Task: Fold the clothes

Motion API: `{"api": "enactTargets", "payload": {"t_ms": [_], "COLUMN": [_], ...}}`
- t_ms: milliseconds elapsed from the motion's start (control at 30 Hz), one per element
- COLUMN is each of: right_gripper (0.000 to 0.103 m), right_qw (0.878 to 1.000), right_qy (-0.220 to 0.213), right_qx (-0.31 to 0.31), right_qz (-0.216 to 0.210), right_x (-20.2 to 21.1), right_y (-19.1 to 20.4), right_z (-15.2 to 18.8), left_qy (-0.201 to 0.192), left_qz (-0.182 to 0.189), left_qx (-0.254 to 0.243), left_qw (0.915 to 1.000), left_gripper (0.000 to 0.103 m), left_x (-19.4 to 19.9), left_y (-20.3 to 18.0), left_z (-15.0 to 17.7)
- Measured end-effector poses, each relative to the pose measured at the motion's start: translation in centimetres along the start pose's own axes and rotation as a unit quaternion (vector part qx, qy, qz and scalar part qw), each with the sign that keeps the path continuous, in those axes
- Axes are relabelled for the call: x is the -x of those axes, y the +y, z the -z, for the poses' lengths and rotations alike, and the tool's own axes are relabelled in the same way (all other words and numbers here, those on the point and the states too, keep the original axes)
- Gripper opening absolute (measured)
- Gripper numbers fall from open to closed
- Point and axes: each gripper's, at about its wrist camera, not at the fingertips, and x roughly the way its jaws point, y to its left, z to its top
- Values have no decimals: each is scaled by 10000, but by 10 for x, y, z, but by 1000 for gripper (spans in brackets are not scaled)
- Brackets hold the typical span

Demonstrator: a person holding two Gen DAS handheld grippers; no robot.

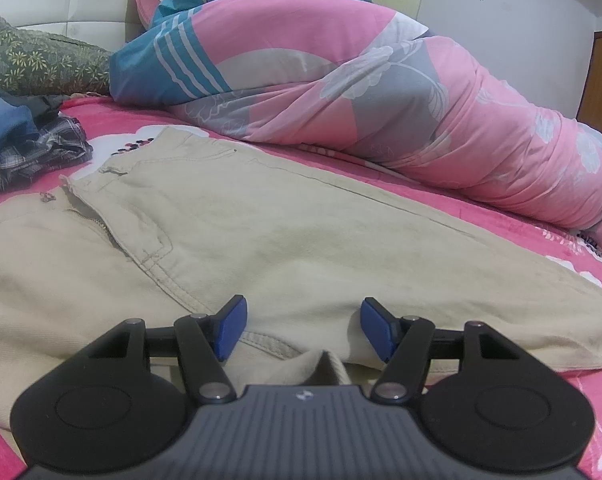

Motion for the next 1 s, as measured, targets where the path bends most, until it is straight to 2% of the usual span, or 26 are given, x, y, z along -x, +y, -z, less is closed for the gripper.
{"api": "enactTargets", "payload": {"t_ms": [67, 100, 133, 200, 267, 367, 467, 567, 667, 733, 800, 867, 933, 1000], "right_gripper": [57, 42, 10, 10, 10, 10, 10, 13, 23, 31, 32, 32, 33, 32], "right_qw": [9997, 9997, 9999, 9987, 9960, 9915, 9866, 9841, 9804, 9717, 9607, 9552, 9536, 9413], "right_qy": [-24, -42, -68, -115, -274, -409, -152, 198, -107, -538, -986, -1380, -1334, -1081], "right_qx": [-252, -237, 32, 490, 853, 1222, 1455, 1460, 1546, 1702, 1827, 1983, 2513, 3196], "right_qz": [22, 56, 95, 17, -57, 175, 724, 996, 1214, 1548, 1843, 1709, 988, 145], "right_x": [-14, -20, -22, -20, -1, 27, 21, -2, 4, 18, 33, 48, 49, 40], "right_y": [-6, -5, 3, 18, 32, 39, 27, 13, 18, 26, 33, 52, 88, 133], "right_z": [0, 0, 0, 0, 0, 2, 6, 11, 17, 18, 17, 19, 37, 63], "left_qy": [2, 6, 4, 5, 17, 57, 87, 91, 105, 121, 144, 174, 182, 176], "left_qz": [6, 8, 17, 40, 69, 45, 11, 10, 3, -8, -12, -3, -2, -11], "left_qx": [11, 16, 27, 58, 113, 88, 37, 33, 31, 25, 18, 50, 56, 29], "left_qw": [10000, 10000, 10000, 10000, 9999, 9999, 10000, 10000, 9999, 9999, 9999, 9998, 9998, 9998], "left_gripper": [65, 65, 65, 65, 65, 65, 65, 65, 65, 65, 65, 65, 65, 66], "left_x": [0, 0, 0, 0, 0, 0, 0, 0, 0, 0, 0, 0, 1, 1], "left_y": [0, 0, 0, 1, 3, 2, 0, 1, 0, 0, -1, 0, 0, -1], "left_z": [0, 0, 0, -1, -1, -2, -3, -3, -4, -4, -5, -6, -5, -4]}}
